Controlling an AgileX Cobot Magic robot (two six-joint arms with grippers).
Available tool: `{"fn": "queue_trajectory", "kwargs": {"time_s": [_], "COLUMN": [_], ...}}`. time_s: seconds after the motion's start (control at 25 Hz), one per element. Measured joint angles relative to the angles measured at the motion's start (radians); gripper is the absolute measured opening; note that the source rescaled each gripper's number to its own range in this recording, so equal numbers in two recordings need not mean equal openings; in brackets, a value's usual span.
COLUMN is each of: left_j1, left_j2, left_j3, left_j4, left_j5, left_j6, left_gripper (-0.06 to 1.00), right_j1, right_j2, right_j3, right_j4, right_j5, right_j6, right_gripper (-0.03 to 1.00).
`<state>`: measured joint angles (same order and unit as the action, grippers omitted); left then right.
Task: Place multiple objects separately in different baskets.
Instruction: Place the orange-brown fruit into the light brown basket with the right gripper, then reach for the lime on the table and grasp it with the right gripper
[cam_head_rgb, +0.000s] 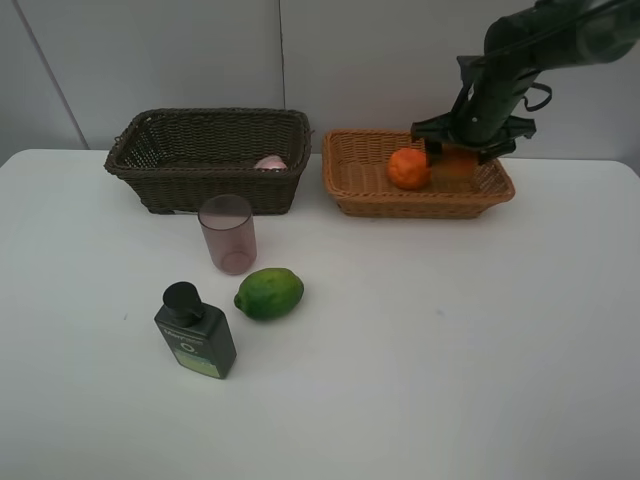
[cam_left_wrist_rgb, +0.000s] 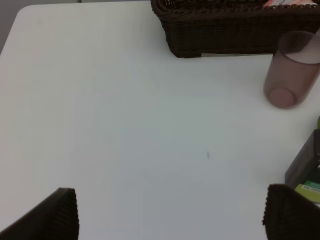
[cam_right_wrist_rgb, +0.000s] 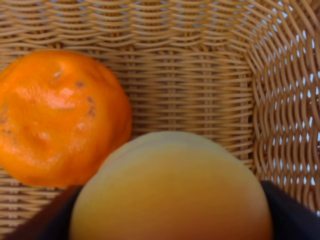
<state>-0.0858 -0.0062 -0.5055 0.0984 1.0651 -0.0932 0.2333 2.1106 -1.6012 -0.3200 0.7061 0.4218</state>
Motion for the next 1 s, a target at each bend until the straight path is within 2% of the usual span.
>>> {"fn": "queue_trajectory", "kwargs": {"time_s": [0.08, 0.12, 0.28, 0.36, 0.48, 0.76, 0.88, 1.0], "left_j1": [0.0, 0.0, 0.0, 0.0, 0.0, 0.0, 0.0, 0.0], "left_j2": [0.0, 0.0, 0.0, 0.0, 0.0, 0.0, 0.0, 0.0], "left_j3": [0.0, 0.0, 0.0, 0.0, 0.0, 0.0, 0.0, 0.0], "left_j4": [0.0, 0.0, 0.0, 0.0, 0.0, 0.0, 0.0, 0.0], "left_j5": [0.0, 0.0, 0.0, 0.0, 0.0, 0.0, 0.0, 0.0], "left_j6": [0.0, 0.0, 0.0, 0.0, 0.0, 0.0, 0.0, 0.0], "left_gripper": [0.96, 0.96, 0.96, 0.96, 0.96, 0.96, 0.96, 0.96], "right_j1": [0.0, 0.0, 0.002, 0.019, 0.071, 0.231, 0.31, 0.391], "right_j2": [0.0, 0.0, -0.009, -0.031, -0.081, -0.132, -0.132, -0.132], "right_j3": [0.0, 0.0, 0.0, 0.0, 0.0, -0.001, -0.001, -0.001], "right_j4": [0.0, 0.0, -0.002, -0.005, 0.016, 0.179, 0.248, 0.29], "right_j5": [0.0, 0.0, 0.038, 0.101, 0.189, 0.404, 0.453, 0.462], "right_j6": [0.0, 0.0, -0.012, -0.079, -0.225, -0.632, -0.791, -0.918], "right_gripper": [0.9, 0.94, 0.99, 1.0, 1.0, 1.0, 1.0, 1.0]}}
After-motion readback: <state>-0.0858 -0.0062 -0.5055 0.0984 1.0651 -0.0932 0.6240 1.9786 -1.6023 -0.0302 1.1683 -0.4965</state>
